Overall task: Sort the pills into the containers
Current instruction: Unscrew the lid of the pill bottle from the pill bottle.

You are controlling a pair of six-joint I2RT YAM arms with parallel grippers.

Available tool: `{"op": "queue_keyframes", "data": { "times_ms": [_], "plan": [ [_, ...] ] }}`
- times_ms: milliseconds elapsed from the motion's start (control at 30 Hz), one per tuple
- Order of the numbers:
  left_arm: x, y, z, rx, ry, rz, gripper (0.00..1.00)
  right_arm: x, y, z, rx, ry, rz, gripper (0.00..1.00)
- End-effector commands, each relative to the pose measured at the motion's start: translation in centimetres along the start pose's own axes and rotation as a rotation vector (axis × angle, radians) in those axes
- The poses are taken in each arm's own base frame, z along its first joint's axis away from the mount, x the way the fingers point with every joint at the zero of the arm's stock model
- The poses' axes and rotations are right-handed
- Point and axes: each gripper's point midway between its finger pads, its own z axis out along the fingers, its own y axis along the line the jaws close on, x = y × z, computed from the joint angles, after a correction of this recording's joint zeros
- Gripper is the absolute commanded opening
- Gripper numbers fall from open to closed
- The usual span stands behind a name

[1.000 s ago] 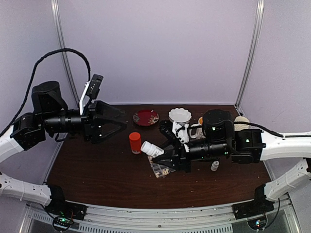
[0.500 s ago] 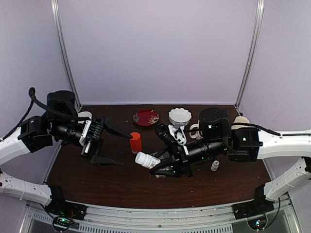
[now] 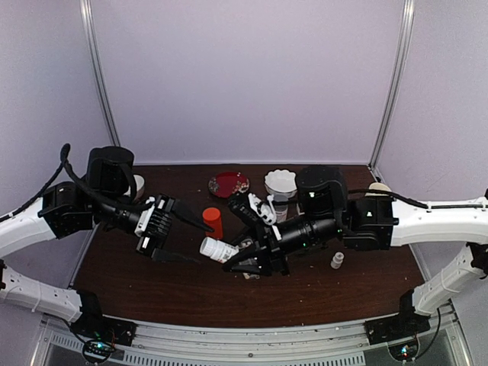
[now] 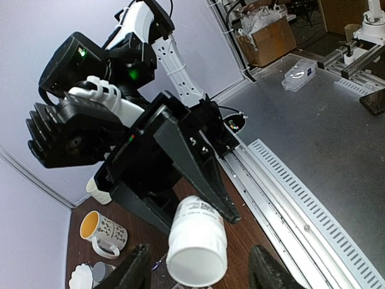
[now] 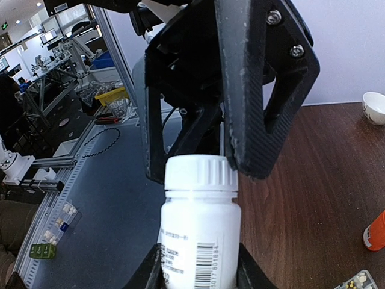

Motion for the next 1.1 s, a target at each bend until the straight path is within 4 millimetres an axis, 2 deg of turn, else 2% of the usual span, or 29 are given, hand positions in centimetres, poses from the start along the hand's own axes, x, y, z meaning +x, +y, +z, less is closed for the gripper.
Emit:
{"op": "queue_keyframes", "data": {
  "times_ms": [0,133,333,467,567,667,733,867,1067],
  "plan": [
    [-1.2,0.7,-0.2,-0.021,-0.021,0.058,0.54,-1.7,0.3,0.0,-0.008,-0.032,-0.018,0.12],
    [-0.9,0.7,-0.1,-0.024,-0.013,0.059,0.42,-1.7,0.1,0.2,-0.003,-0.027,-0.016,0.11],
    [-0.6,0.8,0.0,-0.027,-0.003,0.043,0.39,-1.7,0.0,0.2,0.003,-0.029,-0.013,0.11],
    [-0.6,1.5,0.0,-0.056,0.004,0.01,0.19,-1.5,-0.4,0.2,0.024,-0.023,-0.014,0.1],
    [-1.0,1.7,0.2,-0.064,-0.024,-0.039,0.12,-1.0,-1.3,0.1,0.084,0.008,-0.03,0.08],
    [-1.3,2.7,0.4,-0.107,-0.057,-0.147,0.04,-0.8,-2.6,-0.4,0.213,0.044,-0.096,0.07],
    [-1.3,4.0,0.4,-0.16,-0.068,-0.263,0.02,-0.7,-3.4,-1.0,0.3,0.063,-0.141,0.07],
    [-2.2,5.2,0.3,-0.189,-0.125,-0.454,0.01,-1.1,-5.2,-3.0,0.508,0.05,-0.233,0.08],
    [-3.4,8.1,-0.5,-0.292,-0.213,-0.812,0.0,-1.9,-6.7,-5.5,0.755,0.02,-0.342,0.04]
  ]
}}
